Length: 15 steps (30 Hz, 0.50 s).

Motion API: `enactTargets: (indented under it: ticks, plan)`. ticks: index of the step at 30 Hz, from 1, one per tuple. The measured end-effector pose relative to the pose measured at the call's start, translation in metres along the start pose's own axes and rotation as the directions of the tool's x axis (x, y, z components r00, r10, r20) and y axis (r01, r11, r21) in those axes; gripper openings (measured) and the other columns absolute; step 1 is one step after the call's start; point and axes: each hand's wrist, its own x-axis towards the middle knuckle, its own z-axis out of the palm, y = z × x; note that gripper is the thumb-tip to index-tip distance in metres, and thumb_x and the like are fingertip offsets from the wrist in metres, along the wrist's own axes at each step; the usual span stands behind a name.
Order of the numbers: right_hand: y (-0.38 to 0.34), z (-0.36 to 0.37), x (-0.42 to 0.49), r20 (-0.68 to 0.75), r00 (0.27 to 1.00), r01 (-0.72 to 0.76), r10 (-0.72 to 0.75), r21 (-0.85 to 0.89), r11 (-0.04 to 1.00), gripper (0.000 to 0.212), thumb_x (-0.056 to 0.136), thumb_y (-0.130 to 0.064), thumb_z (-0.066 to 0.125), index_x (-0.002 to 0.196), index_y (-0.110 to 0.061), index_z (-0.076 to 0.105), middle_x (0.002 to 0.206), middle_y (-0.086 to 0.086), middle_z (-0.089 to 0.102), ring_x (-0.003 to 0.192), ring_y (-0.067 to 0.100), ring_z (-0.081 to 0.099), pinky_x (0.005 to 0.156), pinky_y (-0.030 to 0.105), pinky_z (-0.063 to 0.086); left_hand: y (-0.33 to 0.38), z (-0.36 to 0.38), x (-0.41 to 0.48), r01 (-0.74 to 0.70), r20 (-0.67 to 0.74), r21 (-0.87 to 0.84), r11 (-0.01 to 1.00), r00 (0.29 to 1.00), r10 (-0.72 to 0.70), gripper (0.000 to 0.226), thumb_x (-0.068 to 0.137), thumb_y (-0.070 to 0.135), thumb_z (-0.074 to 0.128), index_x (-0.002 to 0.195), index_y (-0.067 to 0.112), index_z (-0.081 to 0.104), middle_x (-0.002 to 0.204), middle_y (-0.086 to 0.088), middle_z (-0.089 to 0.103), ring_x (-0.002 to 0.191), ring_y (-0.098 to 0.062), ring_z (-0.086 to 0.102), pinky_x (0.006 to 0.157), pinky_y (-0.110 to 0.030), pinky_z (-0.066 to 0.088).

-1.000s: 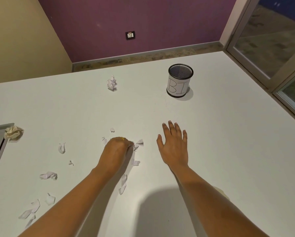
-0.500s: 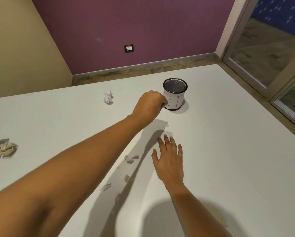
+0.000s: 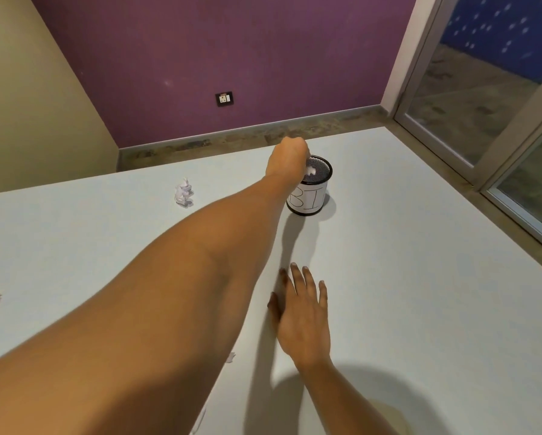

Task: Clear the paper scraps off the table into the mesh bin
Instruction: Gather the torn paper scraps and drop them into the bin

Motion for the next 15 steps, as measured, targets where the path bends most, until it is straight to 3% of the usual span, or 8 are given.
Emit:
enactTargets:
  ticks: [6,9,15]
  plan:
    - [0.000,0.003,0.002,0.007,1.000,-0.024,0.024,0.023,0.999,0.052,0.096,-0.041,0.028,0.146,-0.025,0.024,0.158,-0.003,0.017,0.147,0.017,0.010,0.120,0.042,0.004,-0.013,0.007,-0.011,-0.023,-0.042,-0.035,0.999,0.999,0.021,0.027,0.086,0.004,0.058,0.113,0.004,0.065,0.112,-0.019,0.068,0.103,-0.034,0.063,0.093,-0.040,0.051]
    - [-0.002,0.004,0.001,-0.011,0.999,-0.034,0.035,0.023,0.999,0.052,0.096,-0.043,0.029,0.145,-0.025,0.028,0.156,-0.002,0.023,0.146,0.019,0.016,0.119,0.043,0.009,-0.024,0.012,-0.040,-0.014,-0.076,-0.116,0.993,0.997,0.005,0.023,0.085,0.002,0.058,0.105,0.005,0.069,0.105,-0.017,0.071,0.099,-0.032,0.064,0.090,-0.037,0.052]
    - [-0.004,0.005,-0.003,-0.151,0.988,-0.042,0.036,-0.037,0.998,0.048,0.090,-0.039,0.051,0.133,-0.018,0.050,0.142,0.006,0.050,0.133,0.025,0.044,0.109,0.050,0.033,-0.061,0.017,-0.132,0.075,0.144,-0.231,0.970,0.989,-0.042,0.019,0.083,0.012,0.066,0.101,0.008,0.072,0.101,-0.013,0.073,0.092,-0.023,0.067,0.082,-0.020,0.044]
